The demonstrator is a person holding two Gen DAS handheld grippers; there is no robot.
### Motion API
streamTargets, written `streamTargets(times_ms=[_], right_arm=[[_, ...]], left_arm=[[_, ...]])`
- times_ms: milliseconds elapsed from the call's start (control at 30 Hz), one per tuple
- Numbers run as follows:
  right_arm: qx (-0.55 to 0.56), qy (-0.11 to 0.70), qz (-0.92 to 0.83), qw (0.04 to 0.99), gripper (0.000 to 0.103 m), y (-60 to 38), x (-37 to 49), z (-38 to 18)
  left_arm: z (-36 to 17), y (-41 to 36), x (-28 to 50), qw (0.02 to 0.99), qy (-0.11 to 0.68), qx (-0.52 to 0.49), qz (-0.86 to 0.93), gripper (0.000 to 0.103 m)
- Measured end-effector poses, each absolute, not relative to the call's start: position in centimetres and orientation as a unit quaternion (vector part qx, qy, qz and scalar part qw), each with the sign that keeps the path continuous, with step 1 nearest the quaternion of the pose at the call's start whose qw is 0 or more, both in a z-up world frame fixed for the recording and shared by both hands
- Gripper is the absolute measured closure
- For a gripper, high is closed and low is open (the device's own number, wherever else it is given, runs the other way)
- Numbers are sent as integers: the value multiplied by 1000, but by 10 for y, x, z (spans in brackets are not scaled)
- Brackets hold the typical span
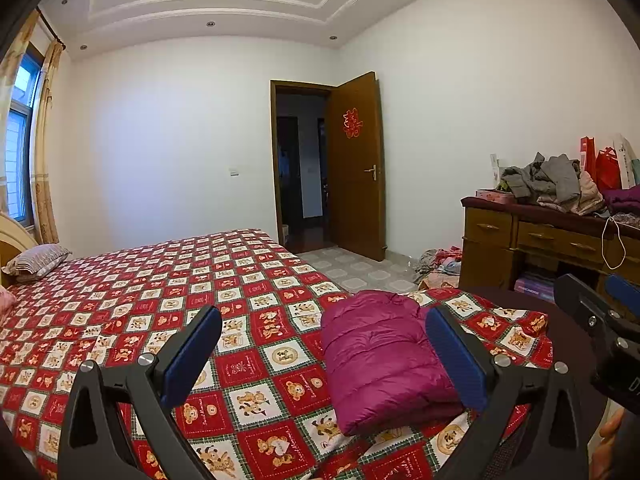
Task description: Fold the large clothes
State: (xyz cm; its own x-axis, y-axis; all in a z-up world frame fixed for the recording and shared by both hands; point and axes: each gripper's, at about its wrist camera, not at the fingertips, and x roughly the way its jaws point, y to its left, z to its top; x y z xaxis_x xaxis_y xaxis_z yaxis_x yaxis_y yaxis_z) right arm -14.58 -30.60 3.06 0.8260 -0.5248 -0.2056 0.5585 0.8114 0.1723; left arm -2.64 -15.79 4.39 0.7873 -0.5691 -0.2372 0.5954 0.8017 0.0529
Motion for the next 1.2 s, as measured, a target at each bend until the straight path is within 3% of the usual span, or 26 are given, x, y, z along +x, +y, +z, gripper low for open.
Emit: streamTargets(times_ms=[1200], right_arm=[[115, 80, -286, 948, 0, -302, -145, 30]], left_arm=[[45, -162, -18, 948, 112, 52, -295, 1]])
